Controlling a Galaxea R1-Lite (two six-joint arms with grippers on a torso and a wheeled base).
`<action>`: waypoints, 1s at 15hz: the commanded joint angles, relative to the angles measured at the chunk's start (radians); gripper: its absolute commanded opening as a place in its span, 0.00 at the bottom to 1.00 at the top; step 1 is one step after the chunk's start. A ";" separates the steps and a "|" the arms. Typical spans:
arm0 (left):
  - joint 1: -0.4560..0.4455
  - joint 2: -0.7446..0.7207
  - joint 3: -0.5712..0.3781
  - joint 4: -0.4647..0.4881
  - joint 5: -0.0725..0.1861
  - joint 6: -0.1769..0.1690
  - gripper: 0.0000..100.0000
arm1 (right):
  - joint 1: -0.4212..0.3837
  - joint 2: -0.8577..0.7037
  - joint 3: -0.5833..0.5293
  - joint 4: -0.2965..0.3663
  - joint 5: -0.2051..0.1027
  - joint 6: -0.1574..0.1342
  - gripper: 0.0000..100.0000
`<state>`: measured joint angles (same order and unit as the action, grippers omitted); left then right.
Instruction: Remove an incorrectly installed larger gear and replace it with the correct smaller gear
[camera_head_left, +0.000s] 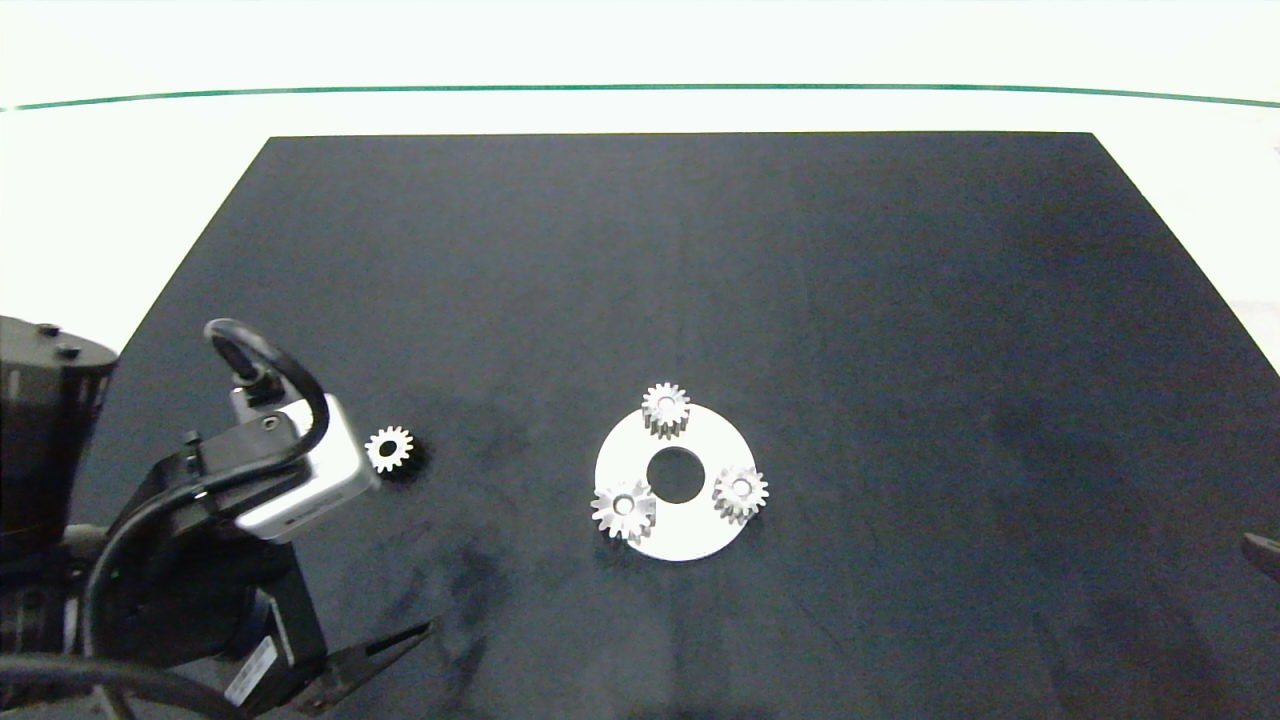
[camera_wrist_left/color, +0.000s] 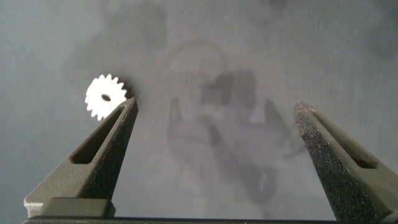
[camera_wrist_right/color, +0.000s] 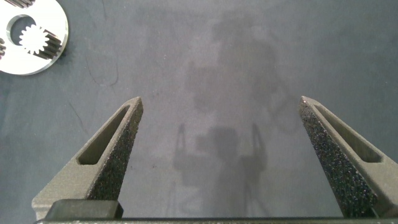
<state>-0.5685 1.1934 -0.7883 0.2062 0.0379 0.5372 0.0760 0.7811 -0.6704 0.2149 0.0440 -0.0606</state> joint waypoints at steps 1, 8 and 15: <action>-0.056 0.153 -0.086 -0.004 0.004 0.000 1.00 | 0.002 0.017 0.000 0.000 0.004 -0.001 1.00; -0.169 0.336 -0.197 -0.062 0.094 -0.063 1.00 | 0.033 0.015 0.002 0.001 0.005 -0.002 1.00; -0.186 0.393 -0.235 -0.064 0.148 -0.102 1.00 | 0.205 -0.008 0.005 0.008 0.016 -0.001 1.00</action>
<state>-0.7547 1.5740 -1.0194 0.1419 0.1823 0.4330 0.2579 0.7840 -0.6666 0.2211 0.0589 -0.0600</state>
